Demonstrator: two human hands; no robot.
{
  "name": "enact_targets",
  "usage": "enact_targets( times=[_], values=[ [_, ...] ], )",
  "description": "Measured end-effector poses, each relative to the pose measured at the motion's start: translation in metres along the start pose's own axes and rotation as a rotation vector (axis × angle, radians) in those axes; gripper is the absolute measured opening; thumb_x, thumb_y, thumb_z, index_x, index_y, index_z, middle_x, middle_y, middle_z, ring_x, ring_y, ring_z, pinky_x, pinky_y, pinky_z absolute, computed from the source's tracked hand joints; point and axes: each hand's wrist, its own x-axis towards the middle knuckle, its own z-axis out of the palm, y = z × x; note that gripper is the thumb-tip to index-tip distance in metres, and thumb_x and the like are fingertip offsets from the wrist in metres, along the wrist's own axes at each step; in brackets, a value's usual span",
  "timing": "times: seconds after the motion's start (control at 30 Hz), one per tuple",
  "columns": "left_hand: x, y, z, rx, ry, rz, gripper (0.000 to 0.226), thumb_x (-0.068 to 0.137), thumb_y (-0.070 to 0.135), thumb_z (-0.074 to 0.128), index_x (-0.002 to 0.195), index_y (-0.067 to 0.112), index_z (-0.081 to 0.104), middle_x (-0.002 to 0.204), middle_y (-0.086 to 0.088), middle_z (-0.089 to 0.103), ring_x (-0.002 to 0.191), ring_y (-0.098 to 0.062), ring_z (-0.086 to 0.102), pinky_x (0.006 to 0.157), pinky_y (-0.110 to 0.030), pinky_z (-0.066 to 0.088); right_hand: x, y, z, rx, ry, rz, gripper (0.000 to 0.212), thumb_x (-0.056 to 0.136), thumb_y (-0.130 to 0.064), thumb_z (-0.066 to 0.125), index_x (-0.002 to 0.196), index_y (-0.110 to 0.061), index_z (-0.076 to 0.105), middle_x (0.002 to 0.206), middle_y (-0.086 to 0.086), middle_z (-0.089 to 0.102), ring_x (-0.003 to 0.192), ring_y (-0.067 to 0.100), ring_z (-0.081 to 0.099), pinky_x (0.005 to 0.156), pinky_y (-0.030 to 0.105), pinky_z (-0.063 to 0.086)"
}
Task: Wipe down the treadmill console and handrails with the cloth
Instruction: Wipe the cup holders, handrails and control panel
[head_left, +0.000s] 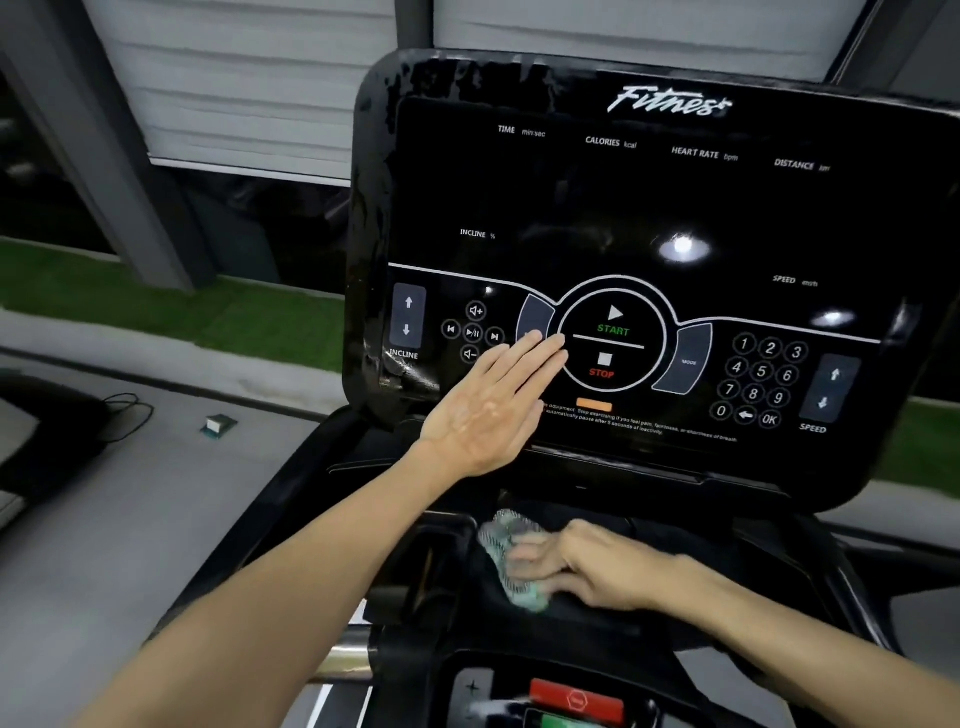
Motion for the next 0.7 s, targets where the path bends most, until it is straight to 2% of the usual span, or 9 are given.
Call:
enact_targets(
  times=[0.07, 0.13, 0.17, 0.27, 0.37, 0.47, 0.57, 0.63, 0.7],
  values=[
    [0.001, 0.001, -0.001, 0.018, -0.005, 0.000, 0.055, 0.098, 0.022, 0.037, 0.150, 0.005, 0.029, 0.159, -0.010, 0.025, 0.147, -0.025, 0.020, 0.119, -0.040, 0.019, 0.013, 0.005, -0.004, -0.098, 0.141, 0.043, 0.039, 0.097, -0.015, 0.054, 0.136, -0.012, 0.054, 0.147, 0.003, 0.045, 0.139, 0.011, 0.033, 0.117, 0.016, 0.017],
    [0.000, 0.001, -0.001, 0.027, -0.010, -0.001, 0.055, 0.098, 0.022, 0.037, 0.150, 0.005, 0.029, 0.159, -0.010, 0.025, 0.147, -0.026, 0.021, 0.119, -0.041, 0.020, 0.019, 0.009, 0.001, -0.119, 0.217, 0.102, 0.040, 0.098, -0.015, 0.053, 0.138, -0.014, 0.052, 0.151, 0.003, 0.039, 0.143, 0.012, 0.028, 0.118, 0.024, 0.020],
    [0.000, 0.001, -0.001, 0.030, -0.011, -0.002, 0.056, 0.098, 0.021, 0.037, 0.150, 0.005, 0.029, 0.159, -0.010, 0.024, 0.147, -0.026, 0.021, 0.119, -0.041, 0.020, 0.018, 0.008, 0.006, -0.090, 0.197, 0.090, 0.039, 0.098, -0.016, 0.054, 0.137, -0.015, 0.052, 0.150, 0.002, 0.039, 0.143, 0.011, 0.025, 0.118, 0.025, 0.020],
    [-0.002, 0.001, -0.001, 0.033, -0.012, -0.004, 0.056, 0.097, 0.021, 0.038, 0.150, 0.005, 0.030, 0.159, -0.010, 0.025, 0.147, -0.026, 0.021, 0.119, -0.041, 0.020, 0.002, -0.004, 0.015, 0.127, 0.008, 0.019, 0.035, 0.096, -0.017, 0.056, 0.131, -0.015, 0.059, 0.144, 0.000, 0.047, 0.140, 0.001, 0.027, 0.115, 0.016, 0.021],
    [-0.001, 0.001, -0.001, 0.038, -0.005, -0.002, 0.056, 0.097, 0.020, 0.040, 0.150, 0.004, 0.030, 0.158, -0.011, 0.026, 0.147, -0.026, 0.022, 0.119, -0.041, 0.021, -0.021, -0.003, 0.003, 0.237, -0.103, 0.049, 0.033, 0.096, -0.016, 0.054, 0.128, -0.014, 0.062, 0.142, 0.000, 0.050, 0.138, -0.002, 0.030, 0.113, 0.013, 0.022],
    [0.000, 0.003, 0.000, 0.040, -0.003, -0.007, 0.056, 0.097, 0.019, 0.040, 0.150, 0.004, 0.030, 0.158, -0.011, 0.026, 0.147, -0.026, 0.021, 0.119, -0.040, 0.021, -0.046, 0.011, -0.012, 0.229, -0.169, 0.111, 0.032, 0.097, -0.019, 0.053, 0.127, -0.018, 0.063, 0.142, -0.006, 0.050, 0.136, -0.009, 0.027, 0.112, 0.011, 0.022],
    [0.000, 0.003, 0.000, 0.039, -0.013, -0.018, 0.056, 0.096, 0.020, 0.041, 0.149, 0.004, 0.031, 0.158, -0.011, 0.026, 0.147, -0.026, 0.021, 0.119, -0.040, 0.020, -0.046, 0.011, -0.009, 0.097, -0.169, 0.067, 0.033, 0.099, -0.020, 0.049, 0.130, -0.024, 0.060, 0.144, -0.013, 0.047, 0.135, -0.017, 0.020, 0.105, 0.000, 0.013],
    [0.000, 0.003, -0.001, 0.052, -0.014, -0.019, 0.057, 0.096, 0.020, 0.041, 0.149, 0.004, 0.031, 0.158, -0.011, 0.025, 0.147, -0.026, 0.021, 0.119, -0.040, 0.020, -0.023, 0.000, -0.005, 0.059, -0.147, 0.002, 0.032, 0.100, -0.017, 0.049, 0.129, -0.020, 0.061, 0.143, -0.010, 0.048, 0.138, -0.010, 0.024, 0.111, 0.007, 0.017],
    [-0.001, 0.002, -0.002, 0.062, -0.017, -0.019, 0.057, 0.096, 0.020, 0.041, 0.149, 0.004, 0.030, 0.159, -0.010, 0.025, 0.147, -0.026, 0.020, 0.119, -0.040, 0.019, 0.000, -0.011, 0.001, 0.073, -0.133, -0.040, 0.029, 0.100, -0.015, 0.050, 0.126, -0.015, 0.063, 0.135, -0.010, 0.056, 0.138, 0.004, 0.036, 0.116, 0.024, 0.027]
  ],
)
